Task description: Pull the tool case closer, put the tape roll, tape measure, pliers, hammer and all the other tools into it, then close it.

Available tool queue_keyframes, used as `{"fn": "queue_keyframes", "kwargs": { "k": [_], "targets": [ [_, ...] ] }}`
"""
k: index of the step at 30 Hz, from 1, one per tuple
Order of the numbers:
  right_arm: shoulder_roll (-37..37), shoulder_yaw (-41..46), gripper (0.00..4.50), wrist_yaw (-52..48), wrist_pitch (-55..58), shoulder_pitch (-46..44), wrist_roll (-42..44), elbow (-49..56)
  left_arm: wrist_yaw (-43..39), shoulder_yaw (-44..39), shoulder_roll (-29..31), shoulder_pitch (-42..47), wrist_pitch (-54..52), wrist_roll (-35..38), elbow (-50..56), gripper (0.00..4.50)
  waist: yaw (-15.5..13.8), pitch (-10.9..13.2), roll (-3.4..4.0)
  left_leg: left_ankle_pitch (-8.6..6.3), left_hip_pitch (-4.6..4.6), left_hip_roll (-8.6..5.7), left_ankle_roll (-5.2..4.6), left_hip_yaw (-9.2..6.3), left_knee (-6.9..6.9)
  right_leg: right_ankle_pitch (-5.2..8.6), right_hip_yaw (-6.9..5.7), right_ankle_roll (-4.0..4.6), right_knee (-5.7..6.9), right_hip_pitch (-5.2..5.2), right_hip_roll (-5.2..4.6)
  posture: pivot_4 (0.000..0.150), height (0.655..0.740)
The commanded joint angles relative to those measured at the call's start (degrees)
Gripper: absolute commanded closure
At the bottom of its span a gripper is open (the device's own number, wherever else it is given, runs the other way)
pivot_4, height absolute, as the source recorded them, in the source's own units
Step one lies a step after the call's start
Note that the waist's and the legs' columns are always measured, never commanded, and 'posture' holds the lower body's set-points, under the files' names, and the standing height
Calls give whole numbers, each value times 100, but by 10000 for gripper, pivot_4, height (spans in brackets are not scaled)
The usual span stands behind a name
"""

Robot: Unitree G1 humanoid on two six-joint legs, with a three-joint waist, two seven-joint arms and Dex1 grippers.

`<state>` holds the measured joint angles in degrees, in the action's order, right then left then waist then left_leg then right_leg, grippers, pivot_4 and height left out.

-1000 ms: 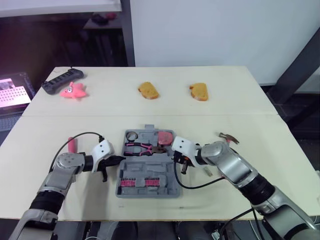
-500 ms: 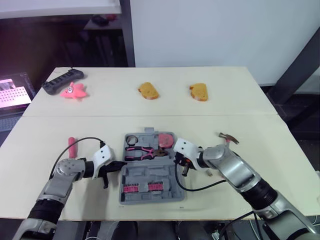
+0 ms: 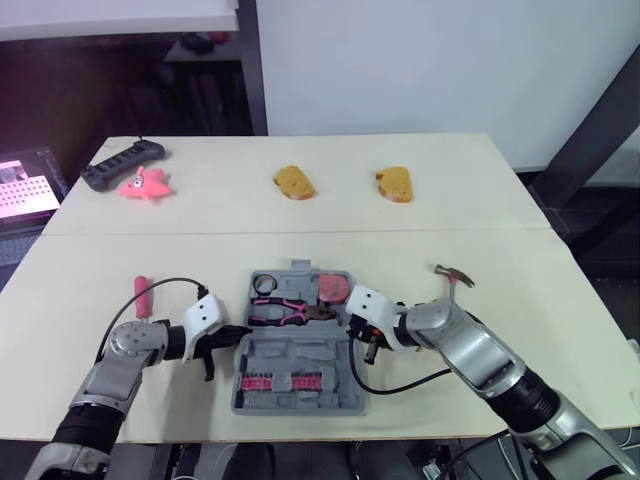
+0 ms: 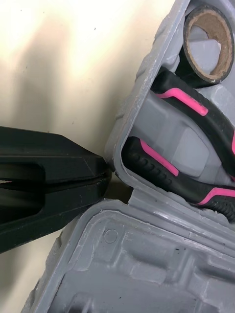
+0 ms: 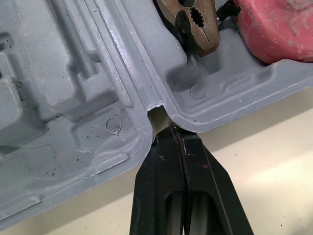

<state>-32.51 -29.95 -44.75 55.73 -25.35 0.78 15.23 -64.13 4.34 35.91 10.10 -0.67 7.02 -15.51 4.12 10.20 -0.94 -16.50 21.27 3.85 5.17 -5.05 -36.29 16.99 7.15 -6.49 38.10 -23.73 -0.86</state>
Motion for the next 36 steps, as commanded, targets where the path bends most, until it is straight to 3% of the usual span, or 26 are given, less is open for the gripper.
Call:
{"fn": "queue_keyframes", "kwargs": {
  "k": [1,24,32,36],
  "targets": [
    [127,-131,45000,-3,-123,-16,33,-25,-107,141,-26,-120,14,70,152,44633,-1,0,0,0,-1,0,0,0,0,0,0,0,0,0,0,1500,7400],
    [-22,170,45000,106,-303,-25,-23,-323,3,-111,113,-13,-43,118,15,44633,-1,-1,-1,0,-13,0,0,-1,-1,0,0,0,-1,12,1,1500,7400],
    [-517,786,45000,-239,-235,179,394,27,-17,-502,641,-330,-453,403,510,44633,-18,3,2,0,5,0,0,-3,-1,1,-1,0,-5,1,-1,1500,7400],
    [-1129,1272,45000,-473,-179,793,699,677,-142,-1175,1102,-701,-704,876,924,44633,-34,7,0,0,17,1,0,-4,8,2,-3,0,-7,-13,-2,1500,7400]
  ]
}}
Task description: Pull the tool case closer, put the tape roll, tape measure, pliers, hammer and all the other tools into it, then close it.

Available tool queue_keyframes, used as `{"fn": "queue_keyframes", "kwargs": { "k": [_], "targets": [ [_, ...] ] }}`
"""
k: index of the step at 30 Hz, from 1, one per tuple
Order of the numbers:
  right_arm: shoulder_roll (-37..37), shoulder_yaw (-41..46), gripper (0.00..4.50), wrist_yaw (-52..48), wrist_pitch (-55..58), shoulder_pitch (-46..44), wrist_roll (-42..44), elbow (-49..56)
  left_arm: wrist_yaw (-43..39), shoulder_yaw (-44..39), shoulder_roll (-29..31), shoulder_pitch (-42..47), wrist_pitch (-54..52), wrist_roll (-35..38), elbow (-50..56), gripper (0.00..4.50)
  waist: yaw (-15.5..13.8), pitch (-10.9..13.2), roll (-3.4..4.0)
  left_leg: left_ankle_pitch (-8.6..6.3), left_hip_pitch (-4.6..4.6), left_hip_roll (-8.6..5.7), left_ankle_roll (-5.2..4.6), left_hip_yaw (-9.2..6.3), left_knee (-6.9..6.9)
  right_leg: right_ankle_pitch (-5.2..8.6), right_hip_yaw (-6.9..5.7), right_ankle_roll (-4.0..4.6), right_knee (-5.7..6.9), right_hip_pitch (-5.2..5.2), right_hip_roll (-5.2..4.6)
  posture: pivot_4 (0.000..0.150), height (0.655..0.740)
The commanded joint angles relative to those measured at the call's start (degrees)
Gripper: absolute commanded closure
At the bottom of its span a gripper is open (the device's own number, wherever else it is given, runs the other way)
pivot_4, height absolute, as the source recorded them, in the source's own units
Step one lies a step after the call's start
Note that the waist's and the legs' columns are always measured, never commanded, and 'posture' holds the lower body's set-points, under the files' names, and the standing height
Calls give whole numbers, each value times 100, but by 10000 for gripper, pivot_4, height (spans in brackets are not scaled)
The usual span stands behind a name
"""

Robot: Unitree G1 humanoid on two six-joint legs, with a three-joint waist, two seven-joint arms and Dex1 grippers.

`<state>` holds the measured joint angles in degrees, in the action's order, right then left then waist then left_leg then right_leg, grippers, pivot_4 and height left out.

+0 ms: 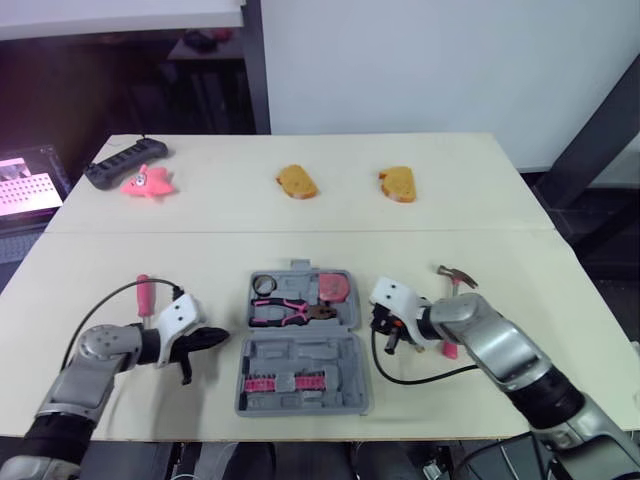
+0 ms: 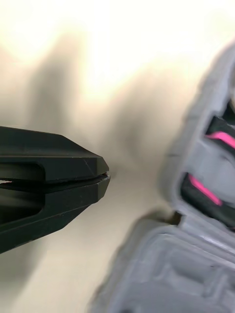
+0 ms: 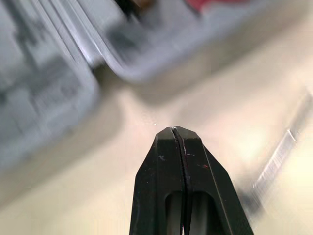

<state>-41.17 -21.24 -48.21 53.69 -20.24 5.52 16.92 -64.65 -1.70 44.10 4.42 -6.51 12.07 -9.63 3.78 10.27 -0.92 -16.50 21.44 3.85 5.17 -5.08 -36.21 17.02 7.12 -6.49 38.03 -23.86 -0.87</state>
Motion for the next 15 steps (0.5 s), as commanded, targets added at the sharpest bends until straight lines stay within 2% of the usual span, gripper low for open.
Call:
{"fn": "queue_keyframes", "kwargs": {
  "k": [1,3,6,7,8,9,10,11,15],
  "targets": [
    [-400,671,45000,-167,-74,487,333,643,-136,-763,394,-218,-163,496,368,44633,2,3,-1,0,0,0,0,-1,2,1,0,-1,0,-1,0,1500,7400],
    [-623,1172,45000,-277,-348,895,538,872,-223,-1072,581,-405,-223,673,426,44633,4,6,0,0,2,0,0,1,1,1,0,-1,0,-3,-1,1500,7400],
    [-777,2543,45000,-430,-705,1694,981,956,-421,-1760,940,-739,-299,942,209,44633,19,17,-10,0,-2,0,0,6,-2,3,4,-2,-2,-1,0,1500,7400],
    [-829,2879,42449,-513,-862,1918,1071,935,-451,-1910,1029,-808,-283,973,104,44890,18,21,-11,0,-5,0,0,10,-2,4,7,-3,-2,1,0,1500,7400],
    [-883,3676,39111,-857,-1132,2399,1262,748,-534,-2204,1250,-939,-171,932,-310,40763,17,22,-12,0,-5,0,0,12,-2,4,7,-3,-2,0,-1,1500,7400],
    [-922,4239,36776,-1100,-1331,2748,1409,608,-597,-2408,1406,-1032,-87,902,-607,39507,13,26,-14,0,-5,0,0,14,-3,5,9,-2,-2,0,0,1500,7400],
    [-930,4913,32240,-1368,-1566,3129,1540,383,-644,-2650,1562,-1112,-4,896,-994,36729,4,29,-21,0,-5,0,0,13,-1,8,8,-1,-2,0,0,1500,7400],
    [-941,5400,26991,-1546,-1776,3421,1610,168,-653,-2823,1671,-1168,71,897,-1291,31695,-6,34,-28,0,-5,0,0,13,2,12,8,-2,-2,0,1,1500,7400],
    [-994,6127,7104,-1871,-2669,4084,1538,-572,-691,-3081,1851,-1176,466,840,-2213,11395,16,41,-33,-4,-10,-1,-6,26,3,29,11,19,-20,11,-5,1500,7400]
  ]
}}
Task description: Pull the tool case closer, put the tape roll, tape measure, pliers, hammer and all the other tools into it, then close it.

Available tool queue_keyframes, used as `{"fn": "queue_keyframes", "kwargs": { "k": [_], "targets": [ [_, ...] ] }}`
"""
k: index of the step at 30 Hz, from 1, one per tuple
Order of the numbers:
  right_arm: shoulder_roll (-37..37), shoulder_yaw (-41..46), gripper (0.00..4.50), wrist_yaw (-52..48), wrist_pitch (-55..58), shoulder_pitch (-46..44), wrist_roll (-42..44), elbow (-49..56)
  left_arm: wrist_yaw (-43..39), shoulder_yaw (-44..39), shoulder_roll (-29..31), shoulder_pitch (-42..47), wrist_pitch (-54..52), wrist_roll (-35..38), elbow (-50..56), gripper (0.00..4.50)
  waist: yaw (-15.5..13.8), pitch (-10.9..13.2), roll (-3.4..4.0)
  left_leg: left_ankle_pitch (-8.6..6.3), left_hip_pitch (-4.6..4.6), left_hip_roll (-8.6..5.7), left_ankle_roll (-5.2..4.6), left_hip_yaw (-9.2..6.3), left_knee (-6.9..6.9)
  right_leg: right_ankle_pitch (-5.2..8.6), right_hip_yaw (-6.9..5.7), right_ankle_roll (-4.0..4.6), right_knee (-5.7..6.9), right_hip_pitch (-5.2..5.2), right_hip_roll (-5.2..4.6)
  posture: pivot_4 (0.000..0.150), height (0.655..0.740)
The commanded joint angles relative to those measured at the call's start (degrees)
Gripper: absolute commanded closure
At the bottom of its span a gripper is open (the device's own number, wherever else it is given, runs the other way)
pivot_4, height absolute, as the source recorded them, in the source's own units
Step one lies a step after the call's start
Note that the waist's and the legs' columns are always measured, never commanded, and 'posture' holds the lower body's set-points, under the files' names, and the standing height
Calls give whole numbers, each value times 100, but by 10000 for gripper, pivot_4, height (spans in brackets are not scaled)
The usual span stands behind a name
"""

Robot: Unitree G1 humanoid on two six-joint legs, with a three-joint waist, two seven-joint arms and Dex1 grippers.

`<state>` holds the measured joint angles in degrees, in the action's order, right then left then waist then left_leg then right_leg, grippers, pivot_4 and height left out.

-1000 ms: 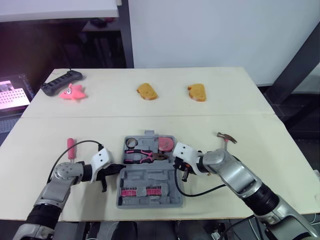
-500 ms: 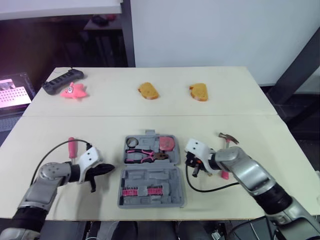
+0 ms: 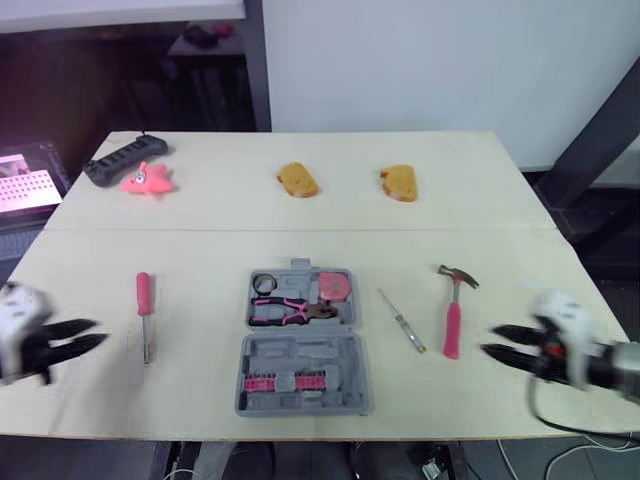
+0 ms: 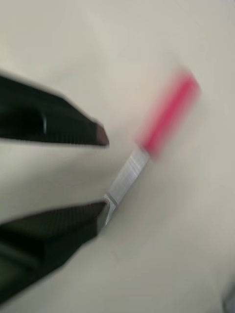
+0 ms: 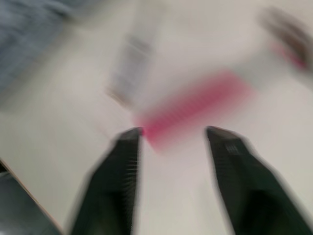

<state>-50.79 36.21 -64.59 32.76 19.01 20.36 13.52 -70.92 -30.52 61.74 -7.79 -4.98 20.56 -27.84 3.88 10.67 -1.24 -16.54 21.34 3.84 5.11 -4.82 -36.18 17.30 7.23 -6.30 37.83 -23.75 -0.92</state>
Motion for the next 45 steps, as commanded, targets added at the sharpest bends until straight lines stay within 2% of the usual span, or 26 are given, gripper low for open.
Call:
{"fn": "queue_keyframes", "kwargs": {
  "k": [1,2,3,12,16,20,24,26,28,33,38,44,45],
  "targets": [
    [-29,436,1970,-250,-757,231,6,-437,-42,-244,106,88,406,-20,-644,6576,11,2,-1,0,-5,0,0,0,0,0,0,2,0,5,0,1500,7400],
    [-22,450,0,-258,-913,293,-36,-589,-9,-263,126,123,508,-47,-872,1013,22,4,-5,0,-10,0,1,1,-1,1,1,6,0,9,0,1500,7400],
    [-4,441,0,-261,-1050,353,-62,-710,16,-247,148,126,649,-105,-1076,373,31,5,-7,0,-14,1,1,2,1,-2,2,9,0,9,1,1500,7400],
    [38,29,0,-63,-1559,541,-186,-839,116,-99,12,261,1164,-180,-1486,373,2,9,1,0,-13,1,1,4,2,-2,6,9,1,10,1,1500,7400],
    [-32,-23,0,214,-636,403,349,388,147,-11,-232,214,1054,-70,-861,373,0,17,16,1,-12,1,2,4,1,-3,6,8,5,10,1,1500,7400],
    [1,-609,0,1166,949,-195,907,1742,200,249,-644,153,720,75,320,373,11,16,14,3,-16,3,6,3,-3,-6,8,3,18,11,4,1500,7400],
    [523,-2038,0,2613,2110,-1272,665,2364,295,902,-1054,223,367,114,1663,373,-17,12,8,3,-12,3,6,0,-5,-15,7,-14,16,10,3,1500,7400],
    [1027,-2774,0,3332,2452,-1880,387,2325,239,1267,-1196,189,64,261,2490,373,-11,11,4,4,-7,2,8,-1,-7,-16,7,-14,15,7,3,1500,7400],
    [1516,-3101,0,3768,2704,-2248,311,2240,331,1512,-1328,159,-44,240,3084,373,-16,15,9,6,1,1,12,-2,-13,-17,7,-14,17,3,1,1500,7400],
    [1784,-3848,0,4260,2845,-2497,-90,1974,508,1843,-1555,-18,-555,530,4253,373,-32,16,11,6,4,0,11,-4,-8,-18,6,-17,18,-3,0,1500,7400],
    [2009,-4178,0,4547,2768,-2624,-401,1466,547,1990,-1554,-185,-662,478,4609,373,9,17,14,6,-3,1,10,-6,-8,-18,6,-16,25,-3,4,1500,7400],
    [2351,-4164,0,4659,2592,-2747,-519,626,595,2074,-1557,-185,-671,399,4694,373,11,13,8,6,-4,1,10,-5,-12,-17,6,-15,25,1,4,1500,7400],
    [2410,-4149,5319,4645,2554,-2764,-503,572,604,2082,-1557,-180,-669,395,4692,0,15,13,7,6,-4,1,10,-6,-12,-17,6,-15,25,1,4,1500,7400]
  ]
}}
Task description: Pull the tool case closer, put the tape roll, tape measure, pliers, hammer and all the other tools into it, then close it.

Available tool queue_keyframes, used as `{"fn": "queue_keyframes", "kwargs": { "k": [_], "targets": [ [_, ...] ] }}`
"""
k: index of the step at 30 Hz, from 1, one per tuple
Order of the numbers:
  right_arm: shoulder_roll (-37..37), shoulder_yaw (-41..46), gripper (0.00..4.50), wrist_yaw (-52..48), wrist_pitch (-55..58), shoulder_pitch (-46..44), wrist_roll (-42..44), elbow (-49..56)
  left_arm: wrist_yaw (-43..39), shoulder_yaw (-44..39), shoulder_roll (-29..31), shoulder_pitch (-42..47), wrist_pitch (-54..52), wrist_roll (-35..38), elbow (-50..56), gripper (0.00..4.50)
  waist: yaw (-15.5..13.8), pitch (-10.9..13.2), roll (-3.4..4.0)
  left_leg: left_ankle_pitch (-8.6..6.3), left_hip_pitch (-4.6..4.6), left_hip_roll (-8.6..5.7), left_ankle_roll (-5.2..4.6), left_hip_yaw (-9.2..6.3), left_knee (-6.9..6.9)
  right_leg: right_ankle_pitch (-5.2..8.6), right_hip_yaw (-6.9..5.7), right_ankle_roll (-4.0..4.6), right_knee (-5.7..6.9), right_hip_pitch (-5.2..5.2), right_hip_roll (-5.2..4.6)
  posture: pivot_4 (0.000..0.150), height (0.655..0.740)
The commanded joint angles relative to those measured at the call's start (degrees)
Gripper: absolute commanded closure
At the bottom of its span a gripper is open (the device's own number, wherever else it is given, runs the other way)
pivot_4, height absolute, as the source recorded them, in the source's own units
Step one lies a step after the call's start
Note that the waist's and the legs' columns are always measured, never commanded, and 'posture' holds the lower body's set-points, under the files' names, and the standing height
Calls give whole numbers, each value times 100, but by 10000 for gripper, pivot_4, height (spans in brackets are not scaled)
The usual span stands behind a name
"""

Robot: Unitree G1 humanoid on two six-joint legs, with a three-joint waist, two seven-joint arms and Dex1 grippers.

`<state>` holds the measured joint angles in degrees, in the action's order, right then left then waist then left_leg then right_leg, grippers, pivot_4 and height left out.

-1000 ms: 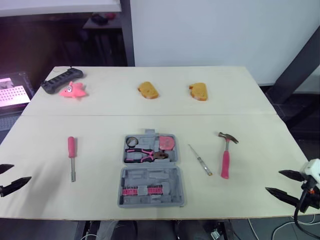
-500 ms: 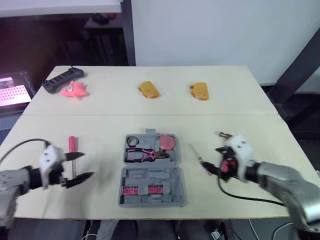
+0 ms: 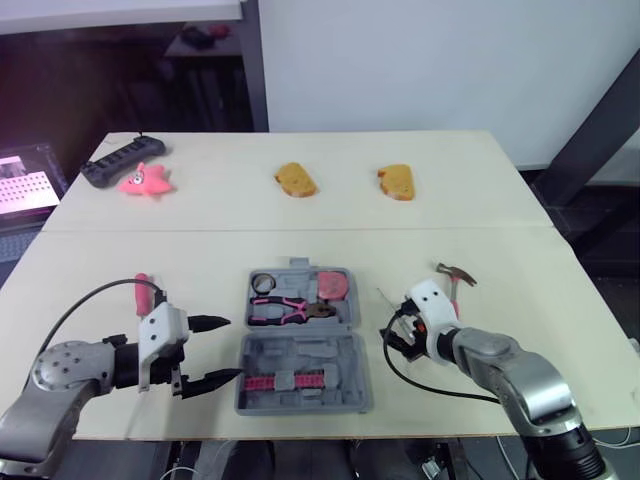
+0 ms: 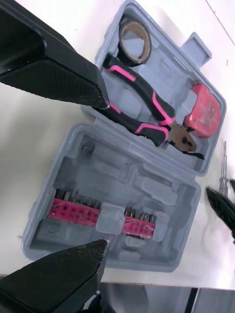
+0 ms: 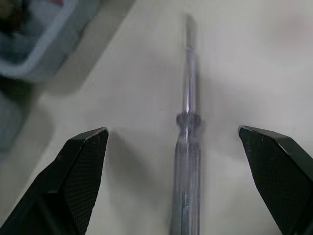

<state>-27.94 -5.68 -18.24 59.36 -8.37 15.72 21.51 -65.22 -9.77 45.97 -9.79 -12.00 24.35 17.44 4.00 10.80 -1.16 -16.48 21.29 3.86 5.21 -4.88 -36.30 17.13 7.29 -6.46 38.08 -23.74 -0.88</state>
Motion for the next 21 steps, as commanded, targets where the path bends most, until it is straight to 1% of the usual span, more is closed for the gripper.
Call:
{"fn": "queue_keyframes", "kwargs": {
  "k": [1,3,8,9,12,17,19,21],
  "targets": [
    [164,30,7675,-7,-137,-40,-34,-259,42,14,22,25,35,12,159,0,4,-1,-1,0,0,0,0,0,-1,0,0,0,0,0,0,1500,7400],
    [218,-3,16813,-20,-154,-43,-56,-289,54,28,28,32,38,-4,147,0,9,-1,-2,0,-2,0,0,0,-2,0,0,0,0,2,0,1500,7400],
    [332,4,42567,69,38,112,-93,-27,68,82,51,123,12,-46,91,0,4,-1,-1,0,-4,2,0,-1,3,0,0,0,1,2,2,1500,7400],
    [356,28,44438,91,88,162,-81,107,73,96,52,141,5,-50,90,0,1,-1,-2,0,-4,2,0,-2,3,0,0,0,1,2,2,1500,7400],
    [441,136,44438,222,276,338,-57,657,82,139,54,158,-5,-47,92,0,-3,-1,-2,0,-1,1,0,-2,3,0,0,-1,0,1,1,1500,7400],
    [738,401,44438,605,1172,835,20,1868,78,157,69,135,29,-53,81,0,-6,1,2,0,2,1,0,-3,3,0,-1,-1,0,-2,1,1500,7400],
    [1143,415,44438,971,1648,1146,-50,2474,61,184,66,169,33,-54,51,0,-8,0,2,0,3,1,0,-3,4,1,-1,0,1,-4,1,1500,7400],
    [1573,366,44438,1275,1849,1322,-123,2709,33,234,61,210,44,-67,14,0,-7,0,2,0,3,1,0,-6,6,1,-3,0,1,-5,1,1500,7400]
  ]
}}
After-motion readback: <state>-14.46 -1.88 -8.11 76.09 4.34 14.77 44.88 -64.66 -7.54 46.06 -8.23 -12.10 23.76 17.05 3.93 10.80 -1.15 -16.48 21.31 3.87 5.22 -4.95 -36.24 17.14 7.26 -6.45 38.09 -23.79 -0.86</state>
